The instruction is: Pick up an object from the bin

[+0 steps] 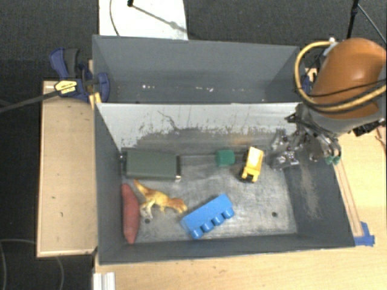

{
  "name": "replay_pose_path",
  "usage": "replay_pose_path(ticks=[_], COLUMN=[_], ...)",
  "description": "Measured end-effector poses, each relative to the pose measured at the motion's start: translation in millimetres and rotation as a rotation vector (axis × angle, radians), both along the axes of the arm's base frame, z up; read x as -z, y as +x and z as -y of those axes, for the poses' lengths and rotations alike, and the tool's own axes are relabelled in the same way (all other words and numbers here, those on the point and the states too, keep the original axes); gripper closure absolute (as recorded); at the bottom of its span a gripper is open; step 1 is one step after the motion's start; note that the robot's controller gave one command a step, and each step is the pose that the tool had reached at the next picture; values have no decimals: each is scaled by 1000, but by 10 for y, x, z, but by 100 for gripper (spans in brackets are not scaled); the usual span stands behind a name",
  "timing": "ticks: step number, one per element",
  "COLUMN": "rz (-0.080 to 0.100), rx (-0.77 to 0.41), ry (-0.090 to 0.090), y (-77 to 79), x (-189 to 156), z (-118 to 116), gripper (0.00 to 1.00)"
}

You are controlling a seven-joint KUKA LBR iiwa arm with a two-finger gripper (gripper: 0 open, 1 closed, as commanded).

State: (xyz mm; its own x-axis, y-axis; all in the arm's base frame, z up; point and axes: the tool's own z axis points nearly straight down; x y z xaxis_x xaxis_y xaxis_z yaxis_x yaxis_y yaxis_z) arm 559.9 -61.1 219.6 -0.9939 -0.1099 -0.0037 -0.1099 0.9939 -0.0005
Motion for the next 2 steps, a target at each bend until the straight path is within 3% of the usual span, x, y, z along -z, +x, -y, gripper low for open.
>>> replay_pose_path(ticks=[1,2], rz=[-6,-2], rx=[163,161], ry=[1,1], y=[-243,-232], x=[682,668], z=[-36,-33], gripper=[0,0])
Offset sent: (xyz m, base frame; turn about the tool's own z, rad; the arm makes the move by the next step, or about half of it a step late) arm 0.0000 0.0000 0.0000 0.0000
